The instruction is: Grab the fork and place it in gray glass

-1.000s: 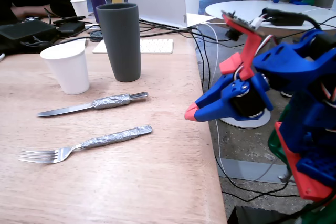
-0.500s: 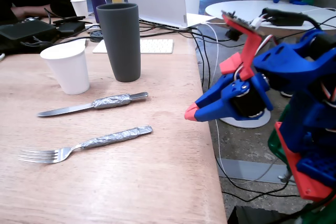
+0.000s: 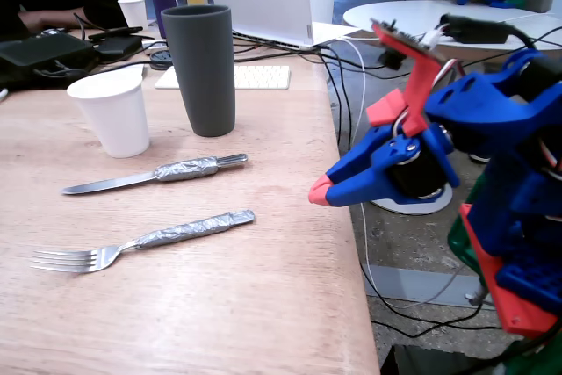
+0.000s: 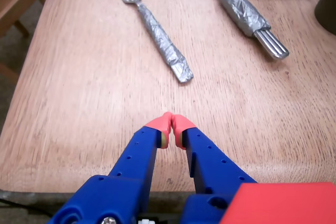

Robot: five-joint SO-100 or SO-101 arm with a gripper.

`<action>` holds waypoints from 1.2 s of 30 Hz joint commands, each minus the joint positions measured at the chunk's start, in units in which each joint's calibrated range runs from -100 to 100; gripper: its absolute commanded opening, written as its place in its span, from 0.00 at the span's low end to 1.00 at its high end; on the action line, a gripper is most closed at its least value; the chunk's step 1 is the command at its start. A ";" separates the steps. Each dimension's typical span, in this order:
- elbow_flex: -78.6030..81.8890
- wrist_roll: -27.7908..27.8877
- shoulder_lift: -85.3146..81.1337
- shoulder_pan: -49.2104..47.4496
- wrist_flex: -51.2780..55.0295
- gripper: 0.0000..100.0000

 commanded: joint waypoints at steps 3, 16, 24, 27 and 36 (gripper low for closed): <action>0.34 0.20 -0.54 -0.51 -0.16 0.00; -74.41 0.10 57.78 -0.68 13.72 0.00; -113.86 0.05 80.85 -0.68 42.86 0.00; -113.11 0.15 80.85 -0.68 42.86 0.00; -113.01 -0.39 80.85 -0.68 42.86 0.00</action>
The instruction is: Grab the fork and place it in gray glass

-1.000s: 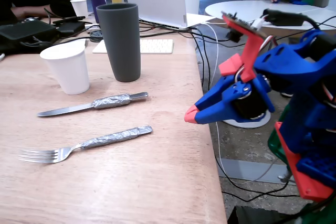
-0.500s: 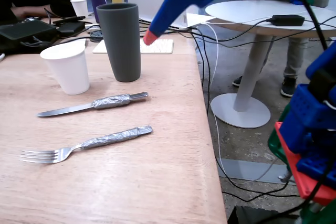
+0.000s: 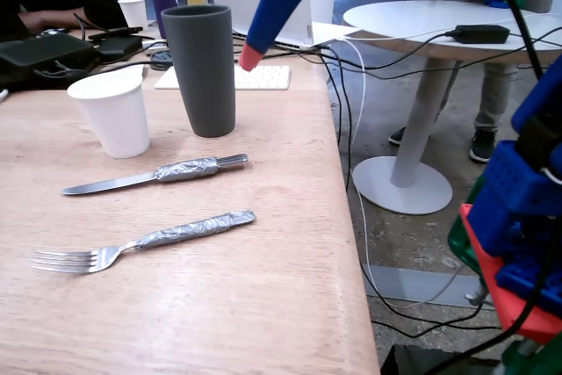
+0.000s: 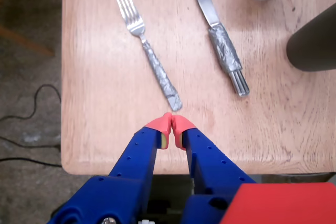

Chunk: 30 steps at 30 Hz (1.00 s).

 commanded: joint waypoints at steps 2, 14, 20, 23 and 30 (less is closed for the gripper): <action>-2.28 0.39 -0.09 -0.11 0.21 0.00; -3.22 11.62 7.55 -9.59 -8.82 0.00; -3.22 11.92 15.09 -10.77 -18.42 0.00; -3.22 11.92 19.90 -8.91 -20.31 0.00; -3.32 13.43 28.64 -7.73 -20.39 0.00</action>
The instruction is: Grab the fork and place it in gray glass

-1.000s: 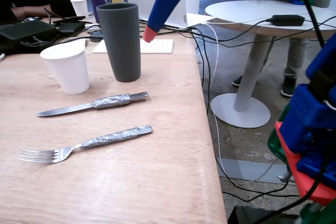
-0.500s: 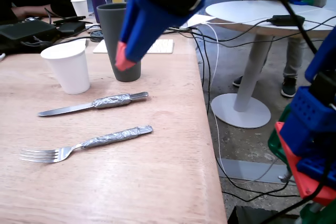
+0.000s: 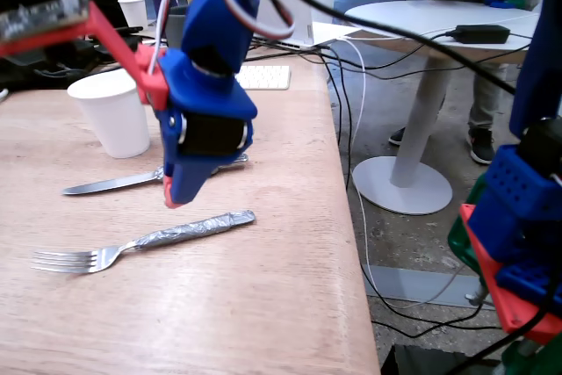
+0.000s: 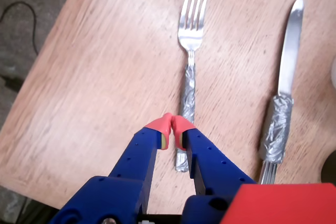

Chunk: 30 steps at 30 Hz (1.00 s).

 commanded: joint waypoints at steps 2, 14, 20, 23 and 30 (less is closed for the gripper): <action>-4.02 1.03 2.69 4.66 -0.85 0.00; -11.01 1.12 10.58 7.70 -7.33 0.00; -10.91 1.12 13.41 6.69 -10.78 0.00; -10.82 1.07 15.12 6.69 -10.95 0.00; -9.97 0.44 15.72 6.69 -10.86 0.00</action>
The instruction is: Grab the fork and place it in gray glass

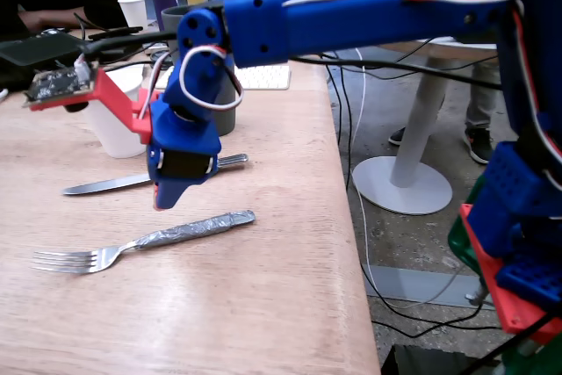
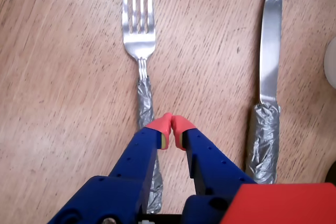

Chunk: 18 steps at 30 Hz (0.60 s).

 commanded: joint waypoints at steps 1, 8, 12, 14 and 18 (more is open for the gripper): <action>-1.76 0.15 0.24 -0.64 -0.59 0.00; -1.76 0.39 0.15 -5.55 0.39 0.23; -1.76 0.39 -0.11 -5.38 0.39 0.24; -1.76 0.39 -0.11 -4.70 -0.27 0.24; -2.14 0.39 0.66 -3.01 -0.59 0.24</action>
